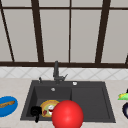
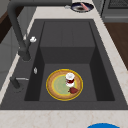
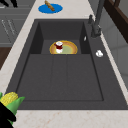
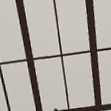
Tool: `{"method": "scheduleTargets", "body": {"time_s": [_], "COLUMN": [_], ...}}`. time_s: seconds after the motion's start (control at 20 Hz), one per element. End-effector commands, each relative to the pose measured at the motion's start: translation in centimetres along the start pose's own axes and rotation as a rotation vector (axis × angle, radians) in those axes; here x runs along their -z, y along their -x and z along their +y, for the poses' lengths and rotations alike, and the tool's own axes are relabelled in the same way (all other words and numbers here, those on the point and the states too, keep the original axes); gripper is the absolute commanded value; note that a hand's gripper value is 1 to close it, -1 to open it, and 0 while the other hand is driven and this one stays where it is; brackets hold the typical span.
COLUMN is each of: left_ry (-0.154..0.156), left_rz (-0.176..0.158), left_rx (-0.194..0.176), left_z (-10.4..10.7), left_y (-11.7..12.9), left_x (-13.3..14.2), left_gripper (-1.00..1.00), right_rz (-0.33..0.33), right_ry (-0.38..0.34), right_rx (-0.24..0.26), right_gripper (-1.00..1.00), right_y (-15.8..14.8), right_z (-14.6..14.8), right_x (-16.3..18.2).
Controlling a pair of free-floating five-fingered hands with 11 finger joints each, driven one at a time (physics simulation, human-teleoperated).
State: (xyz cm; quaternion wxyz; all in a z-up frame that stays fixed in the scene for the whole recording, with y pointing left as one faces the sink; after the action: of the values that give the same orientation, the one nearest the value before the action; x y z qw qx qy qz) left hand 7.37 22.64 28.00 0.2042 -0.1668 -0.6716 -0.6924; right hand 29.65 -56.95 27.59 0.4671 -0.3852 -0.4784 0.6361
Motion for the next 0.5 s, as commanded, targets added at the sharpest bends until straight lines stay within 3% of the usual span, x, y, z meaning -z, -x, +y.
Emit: {"method": "scheduleTargets", "body": {"time_s": [0.0, 0.25, 0.45], "left_ry": [0.0, 0.0, 0.0], "left_rz": [0.0, 0.0, 0.0], "left_rx": [0.0, 0.0, 0.0], "left_z": [0.0, 0.0, 0.0], "left_y": [0.0, 0.0, 0.0], "left_x": [0.0, 0.0, 0.0], "left_gripper": [0.0, 0.0, 0.0], "right_rz": [-0.015, -0.023, -0.029], "right_ry": [-0.021, -0.018, -0.026], "right_rx": [-0.067, -0.115, -0.12], "right_gripper": [1.0, 1.0, 1.0], "right_y": [1.4, 3.1, 4.5], "right_z": [1.1, 2.9, 5.1], "right_x": [-0.6, -0.7, -0.5]}}
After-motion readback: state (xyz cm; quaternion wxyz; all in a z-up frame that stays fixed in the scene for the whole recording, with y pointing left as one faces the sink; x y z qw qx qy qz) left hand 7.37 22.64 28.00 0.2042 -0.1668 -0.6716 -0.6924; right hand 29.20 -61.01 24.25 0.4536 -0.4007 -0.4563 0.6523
